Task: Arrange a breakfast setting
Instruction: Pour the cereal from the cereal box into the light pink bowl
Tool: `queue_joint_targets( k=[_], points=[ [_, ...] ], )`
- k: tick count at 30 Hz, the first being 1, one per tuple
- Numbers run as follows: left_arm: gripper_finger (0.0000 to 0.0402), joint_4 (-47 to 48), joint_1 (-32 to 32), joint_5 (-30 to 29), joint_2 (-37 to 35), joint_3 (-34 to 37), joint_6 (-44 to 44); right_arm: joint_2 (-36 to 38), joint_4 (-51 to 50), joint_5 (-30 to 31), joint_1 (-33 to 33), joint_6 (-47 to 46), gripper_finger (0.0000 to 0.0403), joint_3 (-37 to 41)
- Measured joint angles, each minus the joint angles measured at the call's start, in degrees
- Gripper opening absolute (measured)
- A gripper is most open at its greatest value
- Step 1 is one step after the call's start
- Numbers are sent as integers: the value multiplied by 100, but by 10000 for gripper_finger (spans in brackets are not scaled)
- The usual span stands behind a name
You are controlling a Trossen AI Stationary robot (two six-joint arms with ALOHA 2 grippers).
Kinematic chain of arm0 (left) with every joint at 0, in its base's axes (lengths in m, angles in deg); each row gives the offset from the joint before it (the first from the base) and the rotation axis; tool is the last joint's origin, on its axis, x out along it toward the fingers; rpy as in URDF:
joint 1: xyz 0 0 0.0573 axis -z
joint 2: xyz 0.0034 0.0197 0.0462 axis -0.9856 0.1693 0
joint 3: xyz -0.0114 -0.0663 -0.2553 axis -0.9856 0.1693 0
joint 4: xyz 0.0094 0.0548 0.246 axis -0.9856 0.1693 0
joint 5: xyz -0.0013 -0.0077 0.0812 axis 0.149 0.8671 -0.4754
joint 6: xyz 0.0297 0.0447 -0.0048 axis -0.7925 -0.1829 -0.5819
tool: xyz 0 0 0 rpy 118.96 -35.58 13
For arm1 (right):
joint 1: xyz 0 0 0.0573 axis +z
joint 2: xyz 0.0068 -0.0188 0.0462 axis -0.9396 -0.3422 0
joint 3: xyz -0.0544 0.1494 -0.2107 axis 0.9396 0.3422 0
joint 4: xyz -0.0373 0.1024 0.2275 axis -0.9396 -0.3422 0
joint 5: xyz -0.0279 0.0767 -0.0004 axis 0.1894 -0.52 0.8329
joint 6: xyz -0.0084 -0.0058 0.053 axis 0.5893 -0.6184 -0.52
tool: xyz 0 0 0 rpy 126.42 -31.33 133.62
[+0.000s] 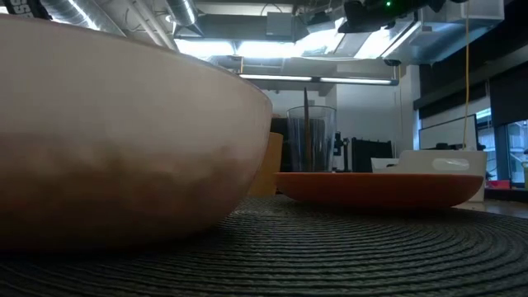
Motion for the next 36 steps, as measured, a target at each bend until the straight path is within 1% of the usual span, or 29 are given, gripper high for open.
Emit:
queue_joint_targets(
  k=[12,19,26,31,36],
  points=[
    [0,4,89,41,4,0,-8,0,0,0,0,2,35,1],
    [0,-81,80,308,4,11,-23,0,0,0,0,3,35,1],
    [0,-106,80,452,4,10,-22,0,-2,0,0,1,35,1],
    [0,95,-58,547,-11,-22,-2,0,-4,-2,2,1,35,0],
    [0,80,-210,578,-13,-24,-4,0,-4,-3,0,-2,35,-1]
  ],
)
